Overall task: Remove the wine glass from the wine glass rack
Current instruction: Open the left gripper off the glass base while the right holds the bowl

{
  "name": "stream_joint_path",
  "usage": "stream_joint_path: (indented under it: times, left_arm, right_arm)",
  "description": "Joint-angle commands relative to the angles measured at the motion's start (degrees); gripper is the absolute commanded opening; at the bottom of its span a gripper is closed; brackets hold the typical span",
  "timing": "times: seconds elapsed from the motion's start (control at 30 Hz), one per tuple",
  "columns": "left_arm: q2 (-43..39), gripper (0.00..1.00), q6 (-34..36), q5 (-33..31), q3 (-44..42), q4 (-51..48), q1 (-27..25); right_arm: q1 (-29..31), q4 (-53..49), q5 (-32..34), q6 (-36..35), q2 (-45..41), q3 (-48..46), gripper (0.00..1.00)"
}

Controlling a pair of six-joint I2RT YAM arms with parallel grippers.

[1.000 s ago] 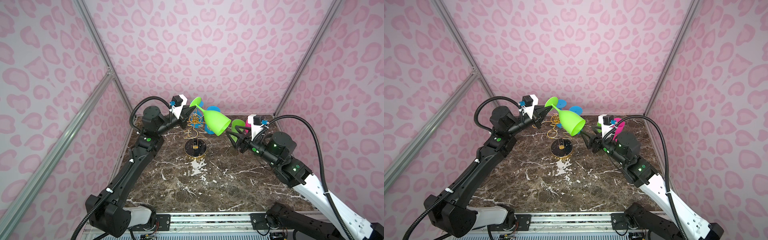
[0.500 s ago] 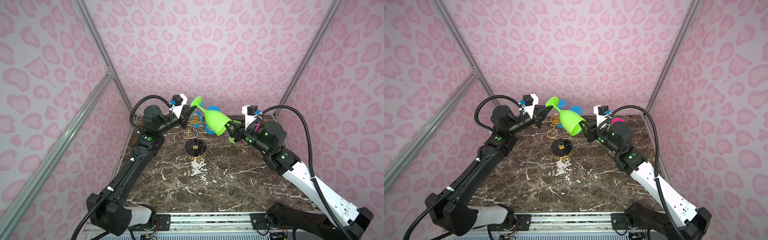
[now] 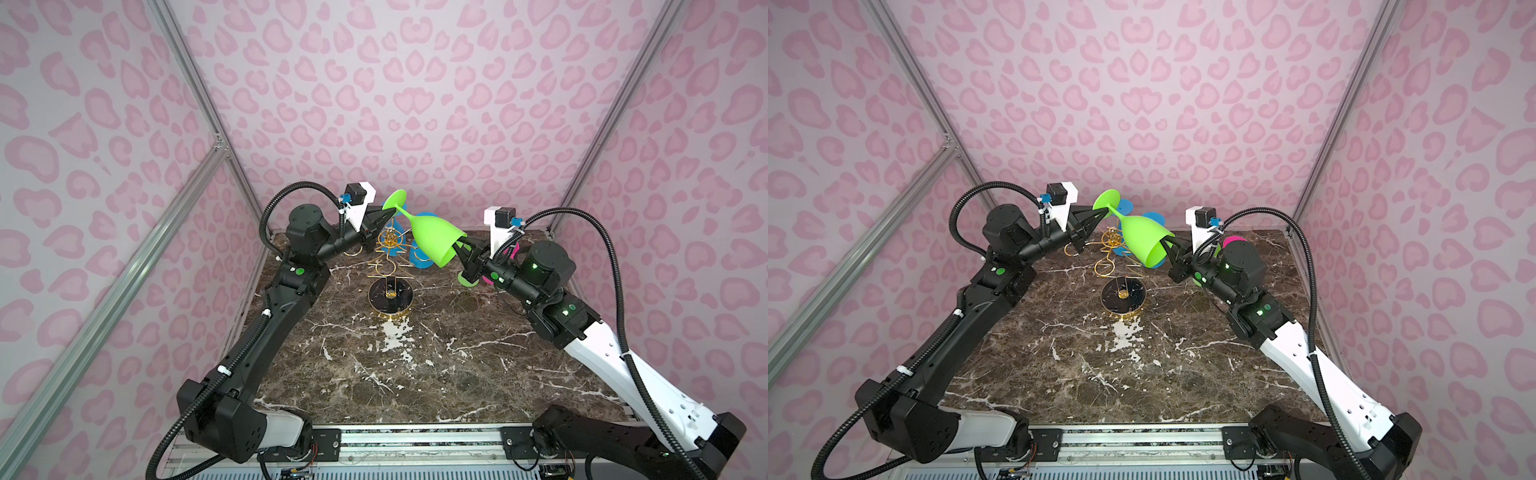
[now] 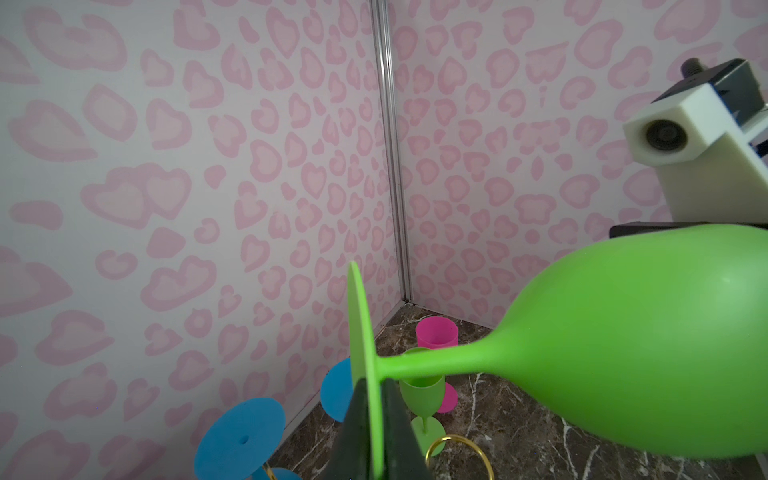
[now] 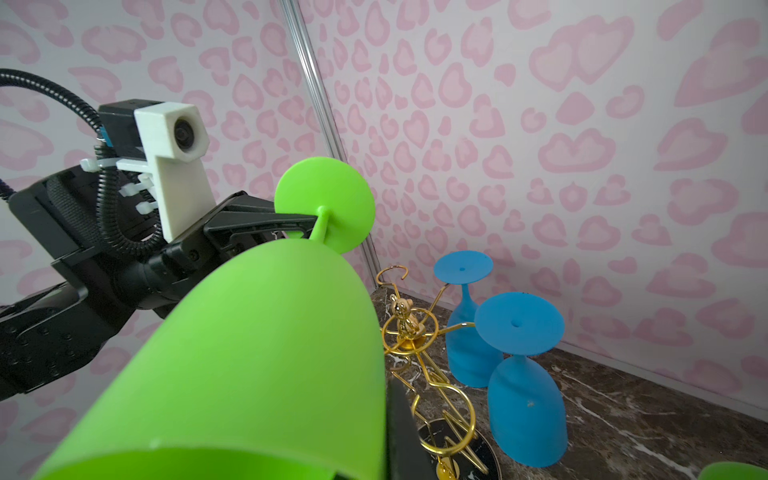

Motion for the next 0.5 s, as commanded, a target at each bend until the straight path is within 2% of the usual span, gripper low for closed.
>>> stream_joint_path:
  times: [0.0,0.1,0.13,0.23,0.33,0.47]
  left_arm:
    - [0.3,0.33,-1.1,0.4,0.8,0.6,0.0]
    - [0.3,0.66,-0.9,0.6,0.8,0.4,0.0]
    - [0.2,0.72,-0.7,0.4,0.8,0.3,-0.1]
    - [-0.3,0.8,-0.8,-1.7,0.9,-0.4,0.1]
    - [-0.3,0.87,-3.6,-6.0,2.2,-3.5,0.9]
    - [-1.3,0.97,-8.0,-8.4,2.2,-2.2,3.9]
  right_arm:
    - [0.0,-0.1,2.3,0.7,-1.4,0.1,0.0]
    - [-0.1,-1.2,4.8,1.1,-3.3,-0.1,0.0]
    - [-0.1,-1.6,6.0,1.3,-4.0,-0.3,0.0]
    - [-0.8,-4.4,10.2,1.6,-6.6,-0.8,0.0]
    - [-2.8,-11.1,13.2,1.5,-9.5,-0.8,0.0]
    - [-5.6,-20.3,15.9,1.1,-15.8,-2.6,0.0]
